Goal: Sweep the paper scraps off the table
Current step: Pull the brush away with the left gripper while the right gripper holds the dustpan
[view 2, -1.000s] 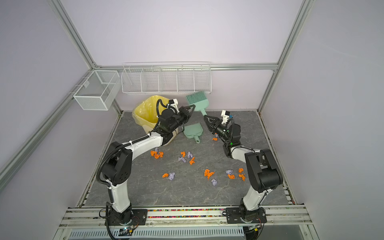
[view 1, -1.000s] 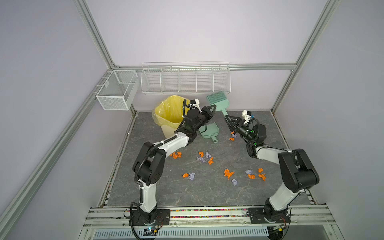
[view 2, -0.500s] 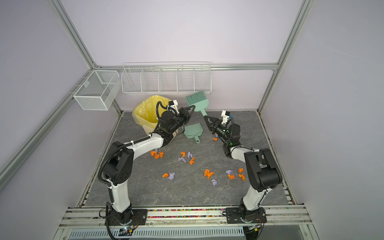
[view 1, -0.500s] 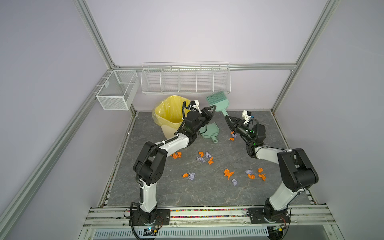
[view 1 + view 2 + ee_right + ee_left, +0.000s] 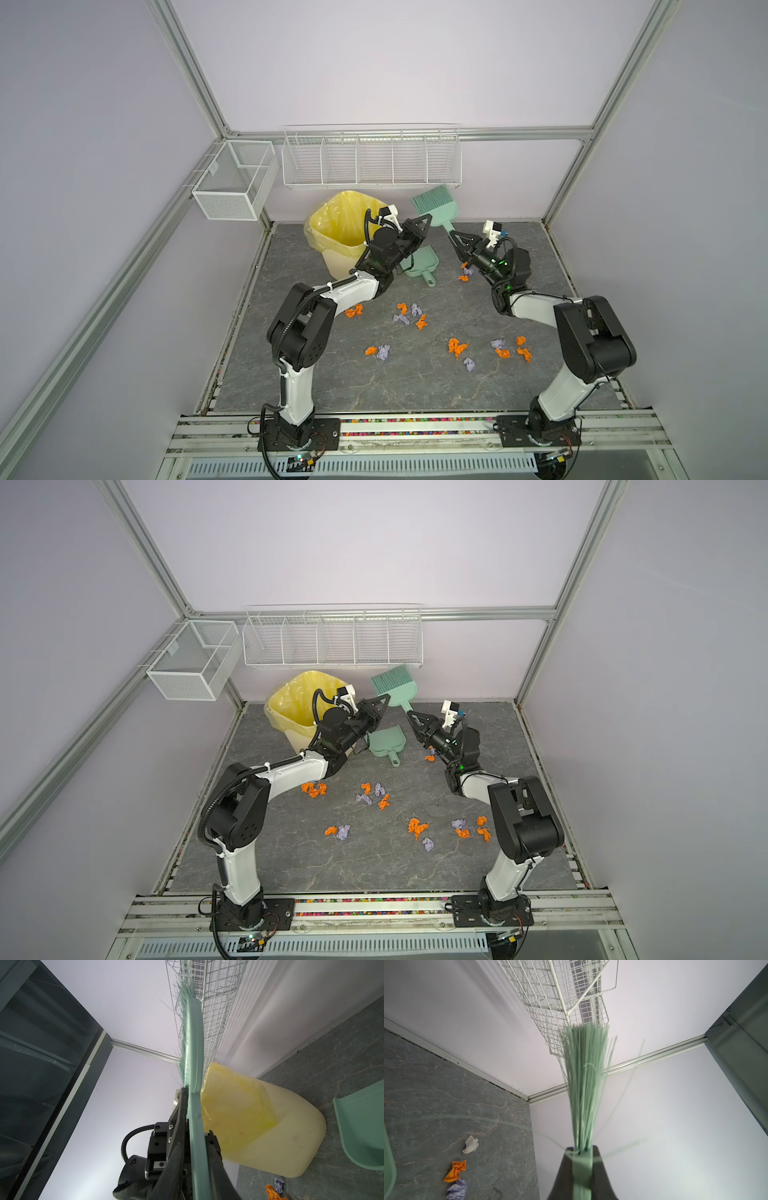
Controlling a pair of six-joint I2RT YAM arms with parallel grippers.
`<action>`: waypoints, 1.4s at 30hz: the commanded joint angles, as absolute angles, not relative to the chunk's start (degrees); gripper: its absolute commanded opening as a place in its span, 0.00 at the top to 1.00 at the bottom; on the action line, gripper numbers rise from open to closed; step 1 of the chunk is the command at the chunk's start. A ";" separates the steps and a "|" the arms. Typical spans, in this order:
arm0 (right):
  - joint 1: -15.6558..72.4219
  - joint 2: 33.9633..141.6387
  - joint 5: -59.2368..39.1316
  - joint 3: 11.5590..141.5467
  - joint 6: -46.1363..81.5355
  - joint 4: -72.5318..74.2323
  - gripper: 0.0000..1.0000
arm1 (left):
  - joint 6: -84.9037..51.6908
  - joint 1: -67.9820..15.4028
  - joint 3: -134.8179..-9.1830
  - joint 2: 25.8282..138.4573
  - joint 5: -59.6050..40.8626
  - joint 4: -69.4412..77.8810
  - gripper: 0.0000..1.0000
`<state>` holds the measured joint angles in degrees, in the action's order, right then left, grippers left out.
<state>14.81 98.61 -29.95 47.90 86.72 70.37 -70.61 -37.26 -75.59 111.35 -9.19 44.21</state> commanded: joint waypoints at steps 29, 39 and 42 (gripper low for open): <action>13.10 84.86 -33.33 47.75 75.19 49.29 0.93 | -56.04 -38.18 -68.12 95.31 -7.43 27.00 0.00; 12.12 71.01 -26.90 57.01 48.80 2.59 0.93 | -45.37 -43.07 -67.63 85.74 0.25 6.17 0.00; 9.73 67.66 -22.64 58.42 44.10 -6.61 0.93 | -44.74 -43.82 -68.00 85.00 0.81 1.08 0.00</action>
<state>11.09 70.57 -27.83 56.80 53.65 8.43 -48.05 -43.53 -67.99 85.76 -2.00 10.13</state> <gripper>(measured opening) 0.115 0.995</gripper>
